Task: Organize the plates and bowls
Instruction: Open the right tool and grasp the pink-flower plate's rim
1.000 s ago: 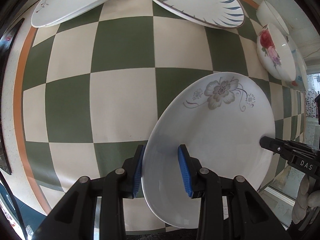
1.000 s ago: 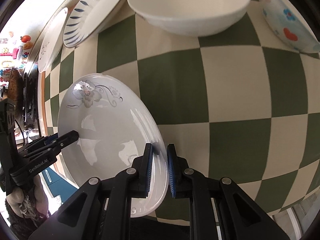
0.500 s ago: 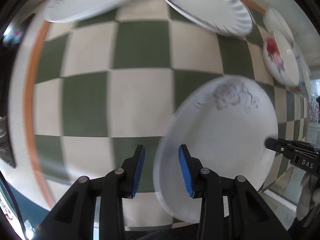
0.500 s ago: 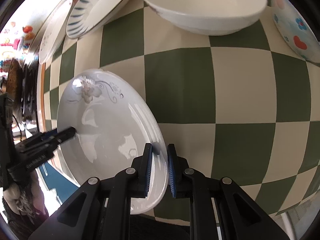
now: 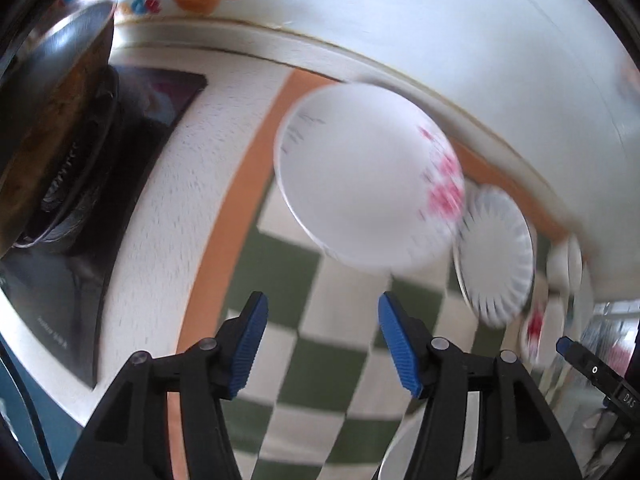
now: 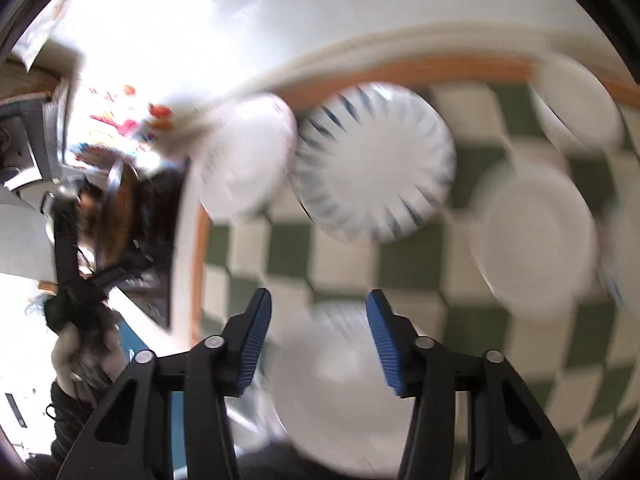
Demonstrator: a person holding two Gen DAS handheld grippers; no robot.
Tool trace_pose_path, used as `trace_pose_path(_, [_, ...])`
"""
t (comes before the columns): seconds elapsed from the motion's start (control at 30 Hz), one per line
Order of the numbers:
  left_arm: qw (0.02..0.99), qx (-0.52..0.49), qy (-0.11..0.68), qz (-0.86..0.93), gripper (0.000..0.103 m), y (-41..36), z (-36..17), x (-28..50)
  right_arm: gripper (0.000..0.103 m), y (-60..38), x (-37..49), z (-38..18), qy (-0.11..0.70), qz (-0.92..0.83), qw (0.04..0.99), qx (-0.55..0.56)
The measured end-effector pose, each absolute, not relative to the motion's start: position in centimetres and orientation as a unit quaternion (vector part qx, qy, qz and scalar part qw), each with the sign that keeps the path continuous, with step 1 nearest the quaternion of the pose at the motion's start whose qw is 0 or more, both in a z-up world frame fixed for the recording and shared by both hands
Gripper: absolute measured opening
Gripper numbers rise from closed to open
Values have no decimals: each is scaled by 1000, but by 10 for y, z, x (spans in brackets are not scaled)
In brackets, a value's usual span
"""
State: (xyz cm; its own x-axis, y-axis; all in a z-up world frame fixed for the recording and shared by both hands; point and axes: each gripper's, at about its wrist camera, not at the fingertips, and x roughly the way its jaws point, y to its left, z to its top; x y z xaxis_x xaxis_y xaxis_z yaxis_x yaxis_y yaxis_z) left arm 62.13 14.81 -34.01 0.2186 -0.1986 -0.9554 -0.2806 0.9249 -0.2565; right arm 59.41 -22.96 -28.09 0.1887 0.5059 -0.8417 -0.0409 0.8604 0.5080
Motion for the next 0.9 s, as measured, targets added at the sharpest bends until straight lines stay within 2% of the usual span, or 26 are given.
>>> trace_pose_path(0.1, [743, -226, 629, 30, 55, 173, -361, 656, 54, -192, 652, -286, 600, 181, 756, 190])
trace_pose_path(0.33, [724, -230, 649, 41, 55, 196, -401, 706, 54, -135, 766, -326, 608, 164, 767, 124])
trace_pose_path(0.6, [722, -215, 657, 21, 54, 202, -416, 732, 53, -104, 811, -371, 625, 178, 753, 100])
trace_pose_path(0.7, [721, -213, 659, 11, 53, 203, -420, 738, 47, -97, 815, -384, 631, 180, 749, 95])
trace_pose_path(0.83, [725, -211, 656, -10, 40, 201, -422, 744, 29, -90, 814, -402, 637, 188, 742, 90])
trace_pose_path(0.87, [723, -214, 657, -16, 37, 196, -423, 744, 28, -89, 814, -404, 634, 189, 744, 91])
trace_pose_path(0.9, [723, -211, 657, -13, 36, 197, -423, 745, 22, -88, 813, -404, 629, 193, 747, 93])
